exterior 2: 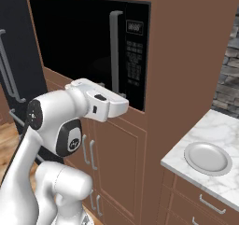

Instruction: Pick the marshmallow from the counter and place it in the microwave. Then turn on the microwave.

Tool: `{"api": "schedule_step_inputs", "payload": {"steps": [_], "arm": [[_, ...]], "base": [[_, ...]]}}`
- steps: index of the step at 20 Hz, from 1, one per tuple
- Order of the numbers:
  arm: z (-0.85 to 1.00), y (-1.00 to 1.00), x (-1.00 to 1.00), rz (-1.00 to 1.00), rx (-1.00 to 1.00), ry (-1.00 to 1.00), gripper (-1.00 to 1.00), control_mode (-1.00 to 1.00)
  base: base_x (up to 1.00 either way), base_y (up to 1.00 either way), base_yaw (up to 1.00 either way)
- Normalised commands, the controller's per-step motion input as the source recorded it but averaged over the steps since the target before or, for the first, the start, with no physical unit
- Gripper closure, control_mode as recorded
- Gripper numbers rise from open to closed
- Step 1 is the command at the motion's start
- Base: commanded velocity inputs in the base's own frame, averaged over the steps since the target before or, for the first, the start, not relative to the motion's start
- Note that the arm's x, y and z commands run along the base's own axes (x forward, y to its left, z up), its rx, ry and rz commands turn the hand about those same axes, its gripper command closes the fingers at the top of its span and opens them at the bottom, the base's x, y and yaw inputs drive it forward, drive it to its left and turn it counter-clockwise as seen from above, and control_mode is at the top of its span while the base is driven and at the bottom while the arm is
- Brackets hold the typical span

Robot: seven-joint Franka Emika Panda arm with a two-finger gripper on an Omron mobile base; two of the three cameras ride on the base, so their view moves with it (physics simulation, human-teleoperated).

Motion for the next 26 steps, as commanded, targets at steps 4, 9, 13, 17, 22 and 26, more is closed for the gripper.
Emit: {"api": "schedule_step_inputs", "payload": {"steps": [4,9,13,17,22,26], "arm": [[0.01,0.00,0.01,0.00,0.00,0.00,-1.00,-1.00],[0.01,0.00,0.00,0.00,0.00,0.00,-1.00,-1.00],[0.00,0.00,0.02,0.00,0.00,0.00,-1.00,-1.00],[0.00,0.00,0.03,0.00,0.00,0.00,-1.00,-1.00],[0.00,-0.10,0.00,0.00,0.00,0.00,-1.00,-1.00],[0.00,-0.13,0.05,0.00,0.00,0.00,-1.00,-1.00]], "base": [[0.00,0.00,0.00],[0.00,0.00,0.00],[0.00,0.00,0.00],[0.00,0.00,0.00],[0.00,0.00,0.00],[0.00,0.00,0.00]]}}
